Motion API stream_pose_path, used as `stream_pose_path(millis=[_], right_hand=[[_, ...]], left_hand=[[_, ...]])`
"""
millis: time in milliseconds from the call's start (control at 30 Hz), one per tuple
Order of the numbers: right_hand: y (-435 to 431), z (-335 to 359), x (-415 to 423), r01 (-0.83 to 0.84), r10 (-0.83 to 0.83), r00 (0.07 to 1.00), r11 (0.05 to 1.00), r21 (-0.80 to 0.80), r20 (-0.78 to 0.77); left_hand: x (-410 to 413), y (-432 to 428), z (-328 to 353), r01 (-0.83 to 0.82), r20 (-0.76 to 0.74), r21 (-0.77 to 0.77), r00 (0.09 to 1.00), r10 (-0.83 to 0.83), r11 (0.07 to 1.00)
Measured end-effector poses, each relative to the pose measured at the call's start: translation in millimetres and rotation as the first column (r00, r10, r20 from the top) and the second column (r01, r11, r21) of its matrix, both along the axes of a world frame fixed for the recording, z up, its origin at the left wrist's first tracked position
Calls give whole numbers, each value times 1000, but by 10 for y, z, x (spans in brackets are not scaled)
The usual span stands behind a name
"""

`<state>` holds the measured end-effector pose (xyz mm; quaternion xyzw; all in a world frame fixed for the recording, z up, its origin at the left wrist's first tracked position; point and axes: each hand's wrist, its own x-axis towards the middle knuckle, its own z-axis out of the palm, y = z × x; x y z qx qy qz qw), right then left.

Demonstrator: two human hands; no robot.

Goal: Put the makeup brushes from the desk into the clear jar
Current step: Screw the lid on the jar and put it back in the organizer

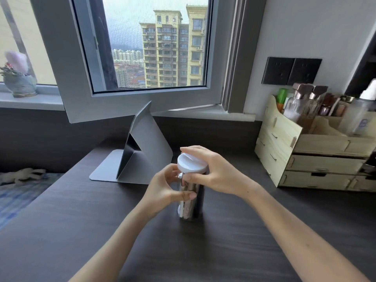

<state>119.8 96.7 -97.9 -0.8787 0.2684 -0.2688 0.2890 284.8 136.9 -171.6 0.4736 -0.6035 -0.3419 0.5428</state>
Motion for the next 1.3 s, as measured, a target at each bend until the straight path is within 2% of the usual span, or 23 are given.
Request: stream_pose_path(millis=[100,200,300,400,500,600,667,767,833,933,1033,1133,1233,1300], right_hand=[[96,-61,75,108,-118,983,991,76,143],[237,-135,211,293,-312,905,950,109,290],[330,-167,294,380,-404,848,915,137,342],[331,-162,211,314,-349,875,937,156,336],[282,-220,-19,199,-317,866,928,316,386],[197,-294,-312,62,-292,845,886,459,449],[136,-338,-513,-5,-261,846,868,496,465],[76,-358,-735,-11,-205,876,896,445,436],[18,-350,-835,46,-222,869,926,374,443],[-92,-252,-1000,179,-290,810,950,256,509],[-225,-63,-1246,327,-343,749,935,134,567],[-322,234,-1487,505,-388,670,863,-6,632],[-492,470,-1715,643,-402,617,753,-140,677],[-677,497,-1878,705,-435,587,689,-167,683]], left_hand=[[-33,2,-31,-14,-16,-15,1000,14,1000],[-90,25,-27,-38,-26,-44,999,37,998],[-130,58,-22,-77,-43,-73,996,74,994],[-177,101,-24,-125,-50,-101,991,121,987],[-235,92,48,-187,-64,-109,982,180,976],[-338,34,185,-150,-107,-83,984,141,985],[-446,-14,288,-106,-137,-68,986,96,992],[-675,-126,444,-26,-219,-36,976,18,999],[-866,-218,573,47,-244,-26,968,-52,999],[-1145,-353,796,179,-245,-31,952,-182,983],[-1368,-474,1048,234,-153,-79,958,-244,969],[-1600,-604,1289,197,-110,-172,970,-218,965],[-1851,-731,1482,283,-80,-234,948,-308,930],[-1981,-821,1565,321,-80,-250,933,-350,913]])
